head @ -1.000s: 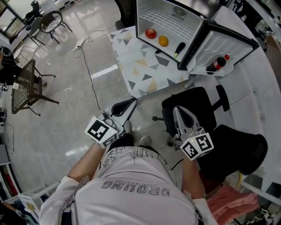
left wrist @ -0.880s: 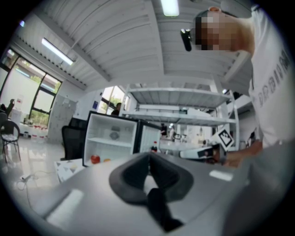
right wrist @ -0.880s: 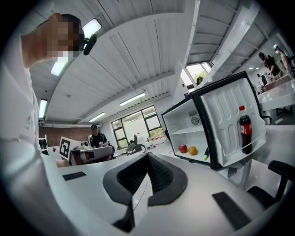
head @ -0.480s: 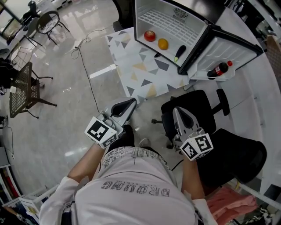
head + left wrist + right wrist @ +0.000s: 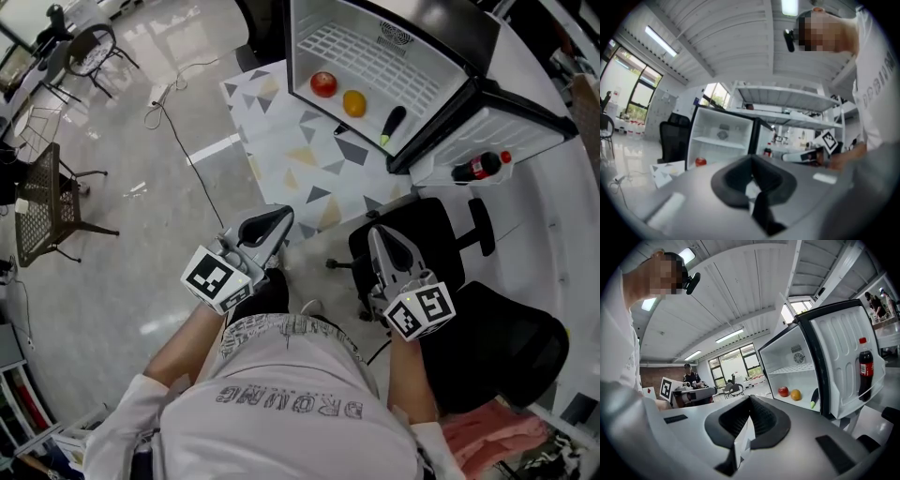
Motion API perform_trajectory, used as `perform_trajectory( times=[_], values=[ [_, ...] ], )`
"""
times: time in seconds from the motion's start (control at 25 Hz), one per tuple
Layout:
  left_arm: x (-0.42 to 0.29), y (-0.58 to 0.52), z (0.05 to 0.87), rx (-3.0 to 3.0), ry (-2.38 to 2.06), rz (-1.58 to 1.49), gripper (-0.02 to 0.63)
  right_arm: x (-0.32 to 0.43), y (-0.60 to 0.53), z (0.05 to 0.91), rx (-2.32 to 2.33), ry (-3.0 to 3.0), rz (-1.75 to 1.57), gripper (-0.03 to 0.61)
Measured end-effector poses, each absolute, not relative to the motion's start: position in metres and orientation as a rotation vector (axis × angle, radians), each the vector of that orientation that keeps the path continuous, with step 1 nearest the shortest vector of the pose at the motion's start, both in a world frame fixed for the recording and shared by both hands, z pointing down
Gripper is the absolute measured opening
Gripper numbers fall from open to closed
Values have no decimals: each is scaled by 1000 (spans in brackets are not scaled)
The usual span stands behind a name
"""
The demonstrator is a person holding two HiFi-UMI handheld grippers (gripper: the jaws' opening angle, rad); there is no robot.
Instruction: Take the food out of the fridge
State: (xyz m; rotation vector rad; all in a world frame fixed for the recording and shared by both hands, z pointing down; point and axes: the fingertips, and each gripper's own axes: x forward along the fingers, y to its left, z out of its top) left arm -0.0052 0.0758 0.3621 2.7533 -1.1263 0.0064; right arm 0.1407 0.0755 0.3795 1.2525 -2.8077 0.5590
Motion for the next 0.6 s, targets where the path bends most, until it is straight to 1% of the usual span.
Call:
perform_trajectory(
  times=[0.6],
  values=[
    [-63, -25, 372, 2742, -1028, 6, 11, 80, -21, 384, 1327, -2730, 571, -5]
  ],
)
